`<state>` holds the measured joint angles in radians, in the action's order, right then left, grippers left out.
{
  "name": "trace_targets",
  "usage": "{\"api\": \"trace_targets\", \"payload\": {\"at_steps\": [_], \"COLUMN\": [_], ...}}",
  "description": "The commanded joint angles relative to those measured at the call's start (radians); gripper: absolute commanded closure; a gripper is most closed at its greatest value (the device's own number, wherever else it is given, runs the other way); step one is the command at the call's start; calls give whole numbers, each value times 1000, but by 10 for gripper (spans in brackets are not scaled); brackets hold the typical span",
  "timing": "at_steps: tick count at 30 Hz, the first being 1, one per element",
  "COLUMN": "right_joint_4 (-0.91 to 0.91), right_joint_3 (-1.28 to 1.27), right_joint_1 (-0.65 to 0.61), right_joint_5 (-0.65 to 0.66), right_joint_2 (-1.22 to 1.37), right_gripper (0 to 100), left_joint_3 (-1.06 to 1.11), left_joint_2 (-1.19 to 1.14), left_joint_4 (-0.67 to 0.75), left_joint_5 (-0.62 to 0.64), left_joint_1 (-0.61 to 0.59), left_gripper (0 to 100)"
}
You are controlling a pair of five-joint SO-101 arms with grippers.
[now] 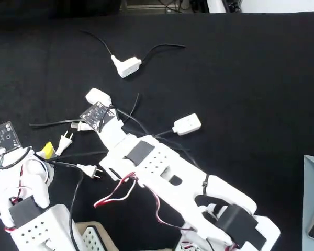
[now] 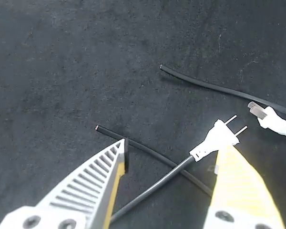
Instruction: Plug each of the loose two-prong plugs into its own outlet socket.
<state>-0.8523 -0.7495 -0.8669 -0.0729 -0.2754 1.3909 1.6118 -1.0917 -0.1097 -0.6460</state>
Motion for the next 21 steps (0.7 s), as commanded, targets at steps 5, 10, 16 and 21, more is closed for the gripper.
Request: {"api": "trace_targets", "payload": {"at_steps": [5, 10, 16, 21], "right_joint_4": [8, 8, 8, 8], "right_joint_3": [67, 82, 76, 76], "right_joint_1": [-9, -9, 26, 155], "right_joint_5": [57, 72, 117, 170], "right_joint_2": [151, 186, 194, 193], "right_gripper": [987, 987, 987, 987], "left_joint_3": [-4, -4, -4, -2], "left_joint_2": [8, 8, 9, 6], "left_joint_4": [6, 6, 6, 6], "left_joint_5": [11, 11, 11, 11], "left_joint_1": [-12, -12, -12, -12], "left_gripper": [704, 704, 702, 701]}}
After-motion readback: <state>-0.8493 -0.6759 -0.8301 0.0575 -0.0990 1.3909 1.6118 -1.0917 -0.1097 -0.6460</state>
